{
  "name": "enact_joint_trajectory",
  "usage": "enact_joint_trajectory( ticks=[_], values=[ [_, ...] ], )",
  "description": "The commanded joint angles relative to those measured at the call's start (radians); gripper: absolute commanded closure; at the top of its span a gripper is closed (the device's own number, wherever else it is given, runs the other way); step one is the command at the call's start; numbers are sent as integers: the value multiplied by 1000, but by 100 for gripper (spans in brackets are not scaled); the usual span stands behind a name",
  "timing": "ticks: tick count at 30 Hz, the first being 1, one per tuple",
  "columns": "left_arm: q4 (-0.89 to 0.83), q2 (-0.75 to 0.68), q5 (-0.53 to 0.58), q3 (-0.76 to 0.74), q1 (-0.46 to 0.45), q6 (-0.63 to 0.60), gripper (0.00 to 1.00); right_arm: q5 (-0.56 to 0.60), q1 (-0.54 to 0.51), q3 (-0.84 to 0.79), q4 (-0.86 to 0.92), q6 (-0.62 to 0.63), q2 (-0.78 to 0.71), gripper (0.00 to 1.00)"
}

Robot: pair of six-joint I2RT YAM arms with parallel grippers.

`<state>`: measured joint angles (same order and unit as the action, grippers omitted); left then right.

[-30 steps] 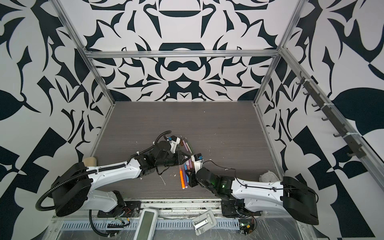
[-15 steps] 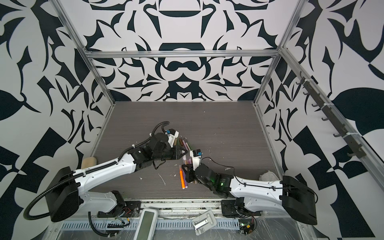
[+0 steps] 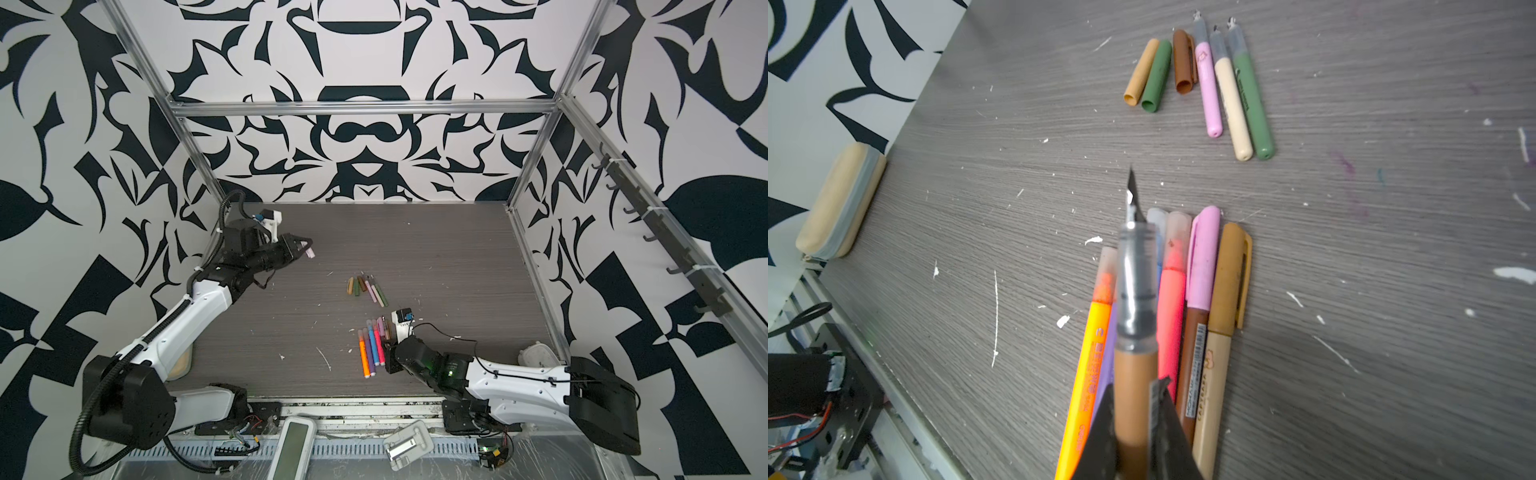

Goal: Open the pen caps
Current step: 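Pull the light-pink cap off the marker with the left gripper, then carry the light-pink cap with the left gripper to the other caps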

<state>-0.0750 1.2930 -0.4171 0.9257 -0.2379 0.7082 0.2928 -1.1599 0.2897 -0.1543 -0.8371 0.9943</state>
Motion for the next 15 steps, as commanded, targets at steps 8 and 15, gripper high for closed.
enact_joint_trajectory(
  ticks=[8, 15],
  values=[
    [36, 69, -87, -89, 5, -26, 100, 35, 5, 9, -20, -19, 6, 100],
    [48, 204, -118, -68, 5, -26, 100, 43, 5, 4, -17, -26, -6, 100]
  ],
)
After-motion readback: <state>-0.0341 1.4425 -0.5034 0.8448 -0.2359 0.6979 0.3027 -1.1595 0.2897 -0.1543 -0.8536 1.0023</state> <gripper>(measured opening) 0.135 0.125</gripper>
